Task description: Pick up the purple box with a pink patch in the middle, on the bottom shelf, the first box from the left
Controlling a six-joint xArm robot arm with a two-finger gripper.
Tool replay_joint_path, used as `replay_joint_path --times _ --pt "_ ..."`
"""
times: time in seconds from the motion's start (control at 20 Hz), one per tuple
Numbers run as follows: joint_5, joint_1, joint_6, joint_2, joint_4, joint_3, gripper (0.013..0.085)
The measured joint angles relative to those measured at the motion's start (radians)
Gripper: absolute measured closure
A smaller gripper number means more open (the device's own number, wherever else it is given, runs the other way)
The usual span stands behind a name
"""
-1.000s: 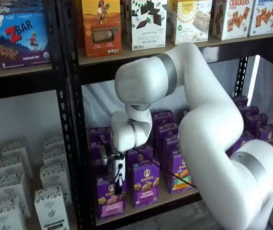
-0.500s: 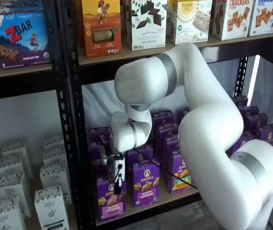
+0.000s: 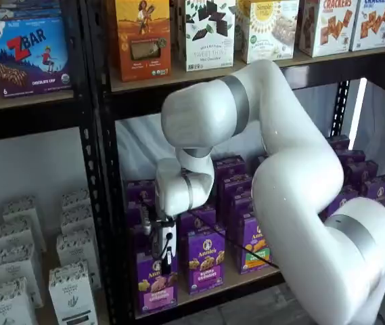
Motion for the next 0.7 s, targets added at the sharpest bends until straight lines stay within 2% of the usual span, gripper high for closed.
replay_joint_path --times 0.25,0.3,0.45,0.7 --pt "-0.008 0.0 -0.011 -0.02 0.011 0.029 0.065" --pt "-0.011 0.001 -0.012 -0.025 0.013 0.037 0.069" --pt "-0.022 0.002 -0.021 -0.041 0.023 0.063 0.069" --pt "-0.038 0.006 -0.061 -0.085 0.068 0.123 0.069"
